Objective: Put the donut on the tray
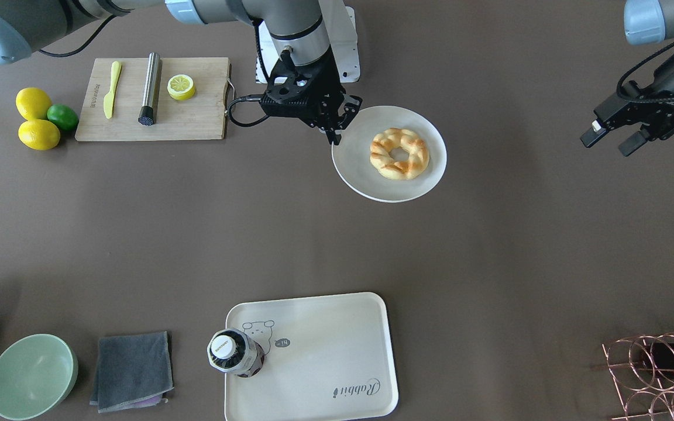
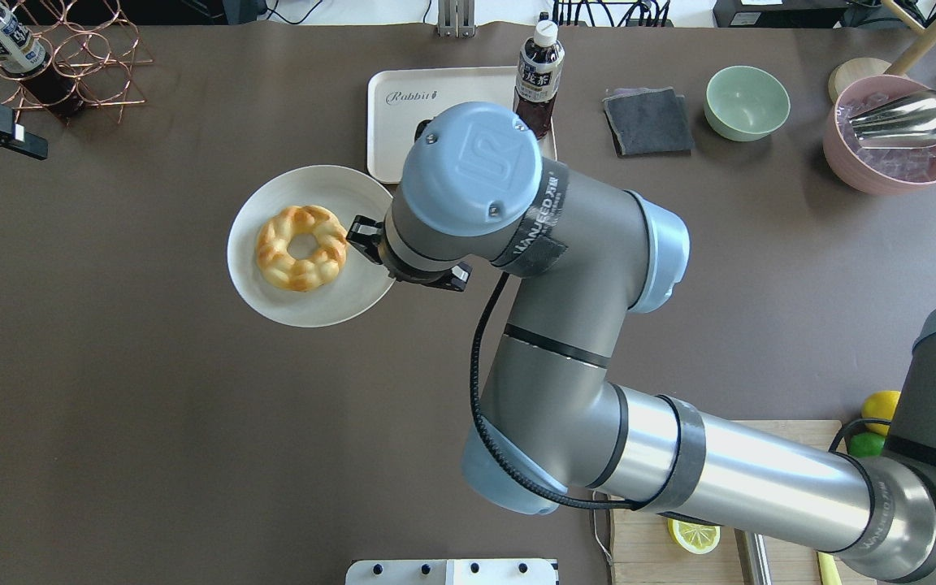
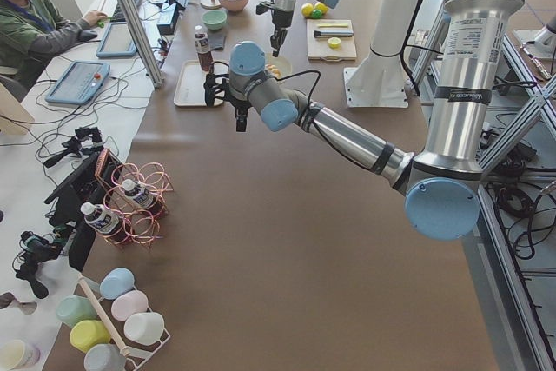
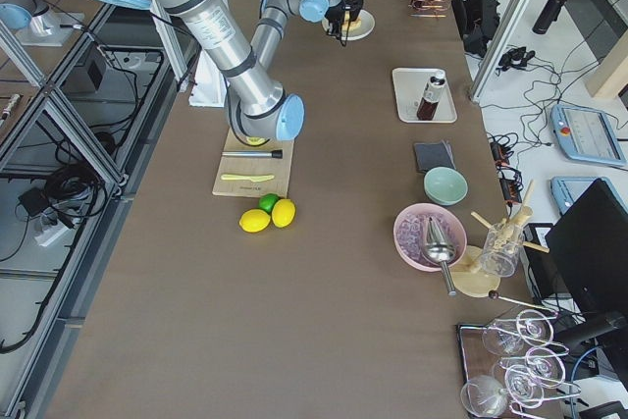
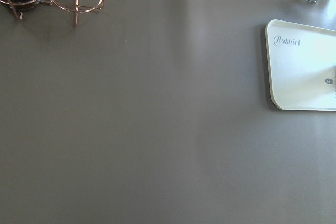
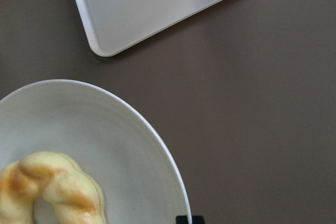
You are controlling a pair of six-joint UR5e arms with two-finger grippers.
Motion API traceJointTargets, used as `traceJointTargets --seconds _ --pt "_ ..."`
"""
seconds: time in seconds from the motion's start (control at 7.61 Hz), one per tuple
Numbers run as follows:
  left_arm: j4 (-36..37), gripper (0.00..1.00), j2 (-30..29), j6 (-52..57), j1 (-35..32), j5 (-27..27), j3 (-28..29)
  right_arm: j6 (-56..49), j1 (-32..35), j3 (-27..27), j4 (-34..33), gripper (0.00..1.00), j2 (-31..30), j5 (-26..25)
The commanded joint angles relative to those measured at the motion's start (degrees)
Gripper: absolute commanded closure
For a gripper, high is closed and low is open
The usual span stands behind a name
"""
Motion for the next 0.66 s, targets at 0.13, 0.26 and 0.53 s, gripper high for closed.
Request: traceJointTargets --seconds 0.13,0.26,0.53 --pt "-6.2 0.03 -0.1 -8.5 10.4 8.0 -0.4 7.9 -4.7 -13.4 -1.9 1.0 14.3 -7.4" --pt "-6.4 0.03 -0.1 -9.0 12.1 9.7 -0.5 8.4 -5.0 -16.6 -1.9 1.0 16.9 -8.0" --pt "-6.4 0.25 0.0 -8.8 12.9 10.5 -0.5 8.5 -4.9 -16.6 -1.9 1.0 17.1 -8.1"
